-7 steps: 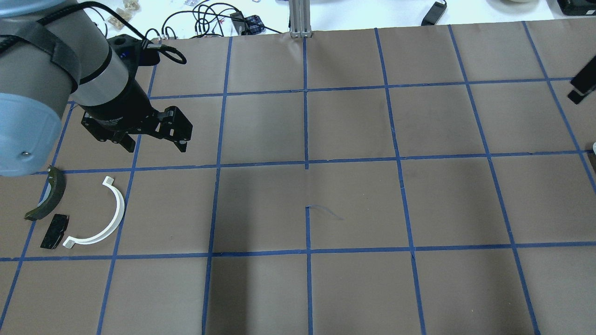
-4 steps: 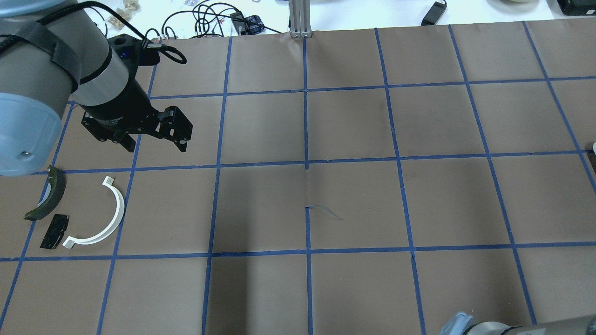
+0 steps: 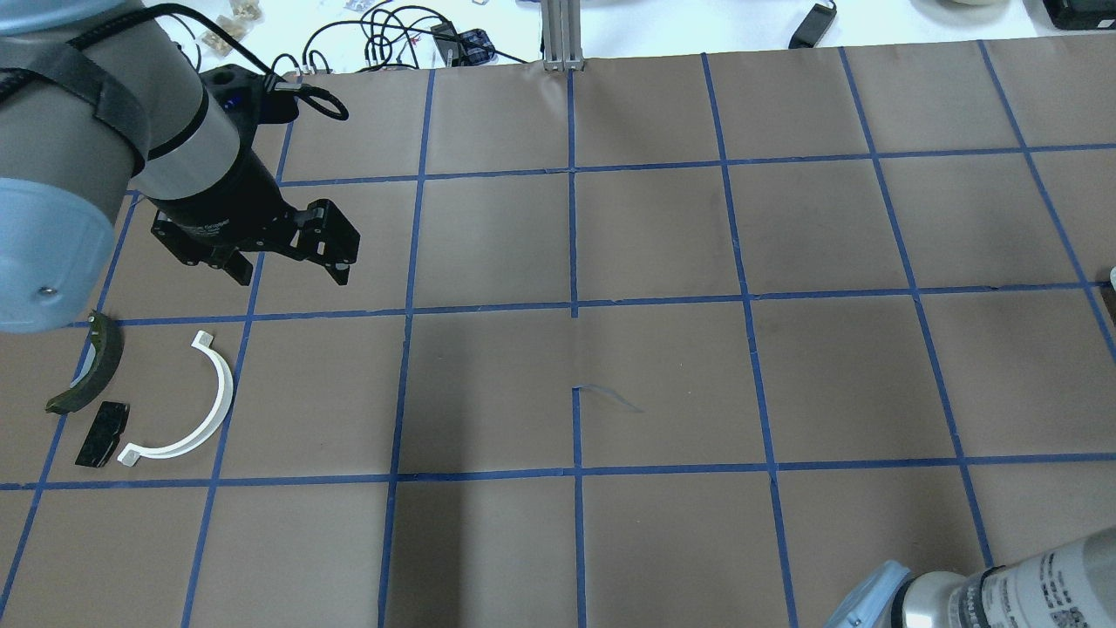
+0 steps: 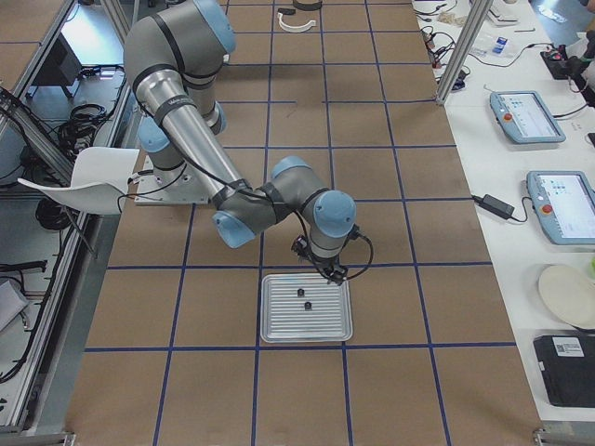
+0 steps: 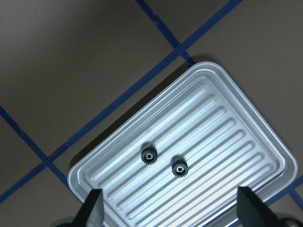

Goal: Place bearing gear from tray to pile

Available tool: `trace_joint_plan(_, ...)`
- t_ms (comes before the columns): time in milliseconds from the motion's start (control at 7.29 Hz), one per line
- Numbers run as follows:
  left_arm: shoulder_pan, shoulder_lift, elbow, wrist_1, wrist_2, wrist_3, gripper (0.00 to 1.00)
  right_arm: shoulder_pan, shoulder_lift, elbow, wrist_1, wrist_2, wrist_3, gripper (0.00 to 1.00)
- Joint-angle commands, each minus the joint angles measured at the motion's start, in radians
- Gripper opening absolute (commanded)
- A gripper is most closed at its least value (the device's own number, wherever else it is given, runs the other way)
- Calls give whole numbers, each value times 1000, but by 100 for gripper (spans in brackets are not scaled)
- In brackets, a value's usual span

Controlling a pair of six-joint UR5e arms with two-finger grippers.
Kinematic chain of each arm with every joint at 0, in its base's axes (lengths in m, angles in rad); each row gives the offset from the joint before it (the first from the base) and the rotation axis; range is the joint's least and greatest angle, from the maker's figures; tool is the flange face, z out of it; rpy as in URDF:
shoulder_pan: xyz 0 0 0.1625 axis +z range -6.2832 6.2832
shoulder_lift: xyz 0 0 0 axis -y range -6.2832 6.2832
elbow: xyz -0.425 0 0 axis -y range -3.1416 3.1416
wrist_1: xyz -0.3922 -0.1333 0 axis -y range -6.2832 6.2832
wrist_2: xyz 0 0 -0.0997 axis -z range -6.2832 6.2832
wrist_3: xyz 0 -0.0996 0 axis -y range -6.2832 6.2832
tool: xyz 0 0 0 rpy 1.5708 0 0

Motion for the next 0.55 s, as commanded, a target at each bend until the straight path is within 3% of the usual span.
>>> trace_joint_plan(0, 0, 0, 0, 0, 1, 0, 100, -41, 94, 5, -92, 1, -133, 100)
trace_joint_plan(412, 0, 0, -2, -1, 1, 0, 100, -41, 129, 28, -178, 41, -451, 98)
